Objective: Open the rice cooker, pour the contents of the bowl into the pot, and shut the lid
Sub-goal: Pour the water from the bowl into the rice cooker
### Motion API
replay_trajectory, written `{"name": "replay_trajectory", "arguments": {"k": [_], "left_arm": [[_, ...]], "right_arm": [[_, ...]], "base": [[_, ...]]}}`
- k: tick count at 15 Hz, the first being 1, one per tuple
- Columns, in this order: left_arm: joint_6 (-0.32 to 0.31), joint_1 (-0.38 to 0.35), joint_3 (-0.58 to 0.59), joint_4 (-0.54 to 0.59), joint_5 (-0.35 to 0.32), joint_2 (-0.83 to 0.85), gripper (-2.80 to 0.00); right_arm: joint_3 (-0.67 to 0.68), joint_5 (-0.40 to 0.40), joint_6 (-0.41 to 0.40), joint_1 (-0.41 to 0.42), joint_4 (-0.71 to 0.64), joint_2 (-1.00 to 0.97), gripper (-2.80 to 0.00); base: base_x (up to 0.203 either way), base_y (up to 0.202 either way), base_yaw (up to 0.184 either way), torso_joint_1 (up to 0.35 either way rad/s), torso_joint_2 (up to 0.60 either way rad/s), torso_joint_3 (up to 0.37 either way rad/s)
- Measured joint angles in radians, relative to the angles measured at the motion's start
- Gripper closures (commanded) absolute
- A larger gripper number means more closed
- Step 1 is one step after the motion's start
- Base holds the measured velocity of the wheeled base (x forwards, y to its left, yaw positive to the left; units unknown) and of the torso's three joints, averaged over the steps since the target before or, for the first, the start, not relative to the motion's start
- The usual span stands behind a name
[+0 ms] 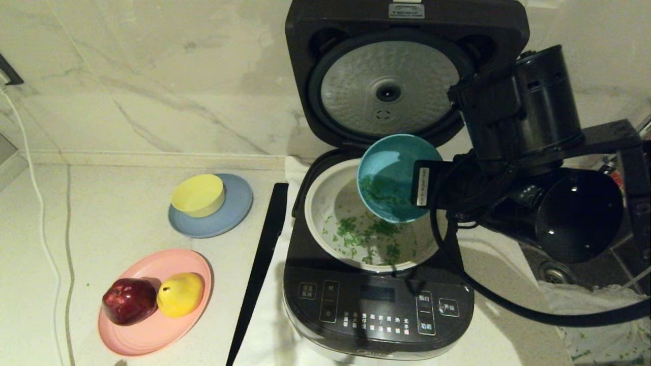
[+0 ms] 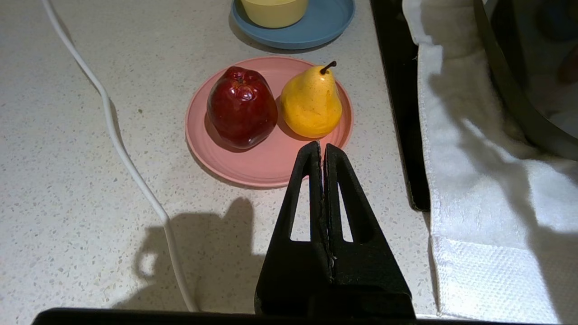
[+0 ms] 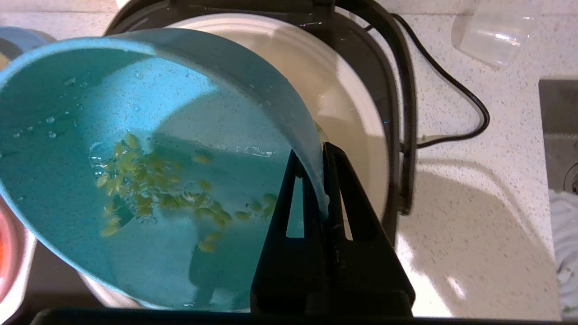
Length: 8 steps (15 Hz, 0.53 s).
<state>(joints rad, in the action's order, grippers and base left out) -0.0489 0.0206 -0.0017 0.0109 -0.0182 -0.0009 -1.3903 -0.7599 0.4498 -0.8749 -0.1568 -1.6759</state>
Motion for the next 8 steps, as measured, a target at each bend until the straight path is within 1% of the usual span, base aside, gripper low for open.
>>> {"name": "replay_trajectory", "arguments": {"k": [2, 4, 8], "left_arm": [[0.0, 0.0, 0.0, 0.0, 0.0, 0.0, 0.0], [0.0, 0.0, 0.0, 0.0, 0.0, 0.0, 0.0], [0.0, 0.0, 0.0, 0.0, 0.0, 0.0, 0.0]], "right_arm": [[0.069, -0.019, -0.03, -0.011, 0.131, -0.011, 0.0], [0.16, -0.023, -0.07, -0.018, 0.297, -0.017, 0.0], [0.348, -0.025, -0.178, -0.025, 0.719, -0.042, 0.0]], "base": [[0.0, 0.0, 0.0, 0.0, 0.0, 0.0], [0.0, 0.0, 0.0, 0.0, 0.0, 0.0], [0.0, 0.0, 0.0, 0.0, 0.0, 0.0]]}}
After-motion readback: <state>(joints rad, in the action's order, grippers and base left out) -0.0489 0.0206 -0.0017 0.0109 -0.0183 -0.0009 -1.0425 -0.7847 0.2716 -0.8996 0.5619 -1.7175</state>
